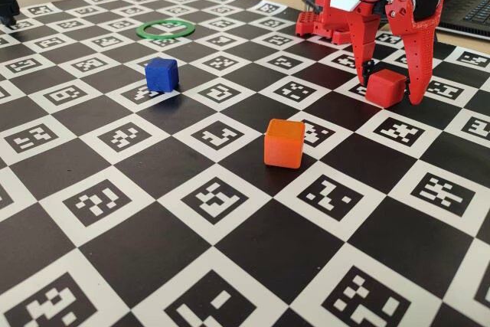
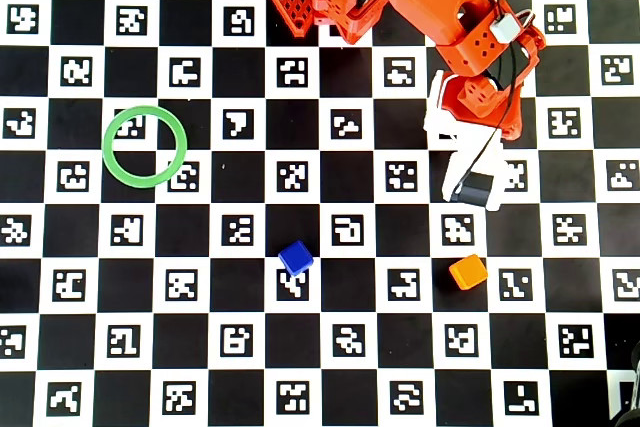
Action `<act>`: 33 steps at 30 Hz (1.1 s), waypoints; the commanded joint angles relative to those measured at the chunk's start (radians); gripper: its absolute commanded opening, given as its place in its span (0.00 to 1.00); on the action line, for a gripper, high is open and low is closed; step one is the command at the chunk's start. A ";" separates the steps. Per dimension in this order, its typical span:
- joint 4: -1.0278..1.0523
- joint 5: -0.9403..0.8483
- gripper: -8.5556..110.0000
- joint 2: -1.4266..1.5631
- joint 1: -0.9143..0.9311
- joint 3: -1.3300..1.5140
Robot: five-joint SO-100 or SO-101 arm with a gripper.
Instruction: Grab the red cube then put it in the green circle then put the blue cube on top and finally the orange cube on top
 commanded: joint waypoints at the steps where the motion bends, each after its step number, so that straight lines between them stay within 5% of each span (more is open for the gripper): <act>1: -0.014 0.005 0.34 0.011 -0.005 -0.029; 33: -0.029 0.018 0.11 0.012 0.005 -0.031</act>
